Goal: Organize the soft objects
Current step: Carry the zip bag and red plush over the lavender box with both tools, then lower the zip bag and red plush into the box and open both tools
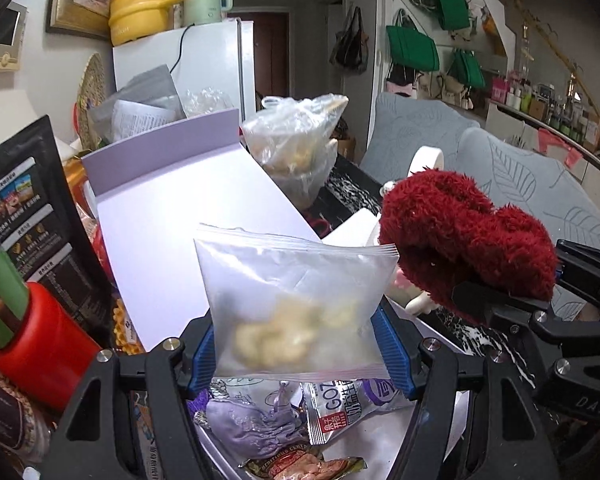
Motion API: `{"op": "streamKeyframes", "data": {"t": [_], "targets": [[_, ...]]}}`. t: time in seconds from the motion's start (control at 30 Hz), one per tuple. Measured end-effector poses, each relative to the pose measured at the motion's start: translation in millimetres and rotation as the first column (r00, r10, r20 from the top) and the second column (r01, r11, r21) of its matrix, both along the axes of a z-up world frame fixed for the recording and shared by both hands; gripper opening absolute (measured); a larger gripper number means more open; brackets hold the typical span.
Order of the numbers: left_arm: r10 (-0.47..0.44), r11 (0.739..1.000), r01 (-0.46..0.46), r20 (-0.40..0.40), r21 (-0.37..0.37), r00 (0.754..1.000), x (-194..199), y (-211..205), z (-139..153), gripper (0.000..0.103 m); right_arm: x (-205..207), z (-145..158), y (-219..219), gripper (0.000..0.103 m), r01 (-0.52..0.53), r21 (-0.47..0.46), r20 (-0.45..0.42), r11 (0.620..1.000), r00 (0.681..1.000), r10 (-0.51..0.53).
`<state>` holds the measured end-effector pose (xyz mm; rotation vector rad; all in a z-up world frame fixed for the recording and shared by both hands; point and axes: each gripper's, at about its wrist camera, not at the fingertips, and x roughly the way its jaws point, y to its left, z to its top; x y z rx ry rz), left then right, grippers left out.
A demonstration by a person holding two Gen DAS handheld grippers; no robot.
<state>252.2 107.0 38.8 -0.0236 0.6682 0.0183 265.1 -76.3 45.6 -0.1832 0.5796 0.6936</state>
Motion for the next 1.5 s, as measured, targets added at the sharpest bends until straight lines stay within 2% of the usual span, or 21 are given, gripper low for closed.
{"op": "streamKeyframes", "data": {"t": [0.17, 0.6, 1.03, 1.5], "targets": [[-0.011, 1.000, 0.010, -0.046, -0.019, 0.999, 7.0, -0.7, -9.3, 0.068, 6.3, -8.0, 3.5, 0.040, 0.002, -0.018, -0.041, 1.000, 0.999, -0.002], [-0.020, 1.000, 0.020, -0.142, 0.003, 0.990, 20.3, -7.8, -31.6, 0.068, 19.8, -26.1, 10.4, 0.040, -0.002, -0.070, -0.108, 0.998, 0.994, -0.006], [0.000, 1.000, 0.005, -0.274, 0.019, 0.962, 38.8, -9.4, -60.3, 0.068, 30.6, -44.1, 18.2, 0.040, 0.000, -0.122, -0.158, 0.993, 0.987, -0.020], [0.027, 0.999, -0.013, -0.305, 0.047, 0.952, 50.2, -7.0, -73.7, 0.069, 41.9, -58.3, 25.7, 0.040, -0.011, -0.157, -0.205, 0.988, 0.979, -0.022]]}}
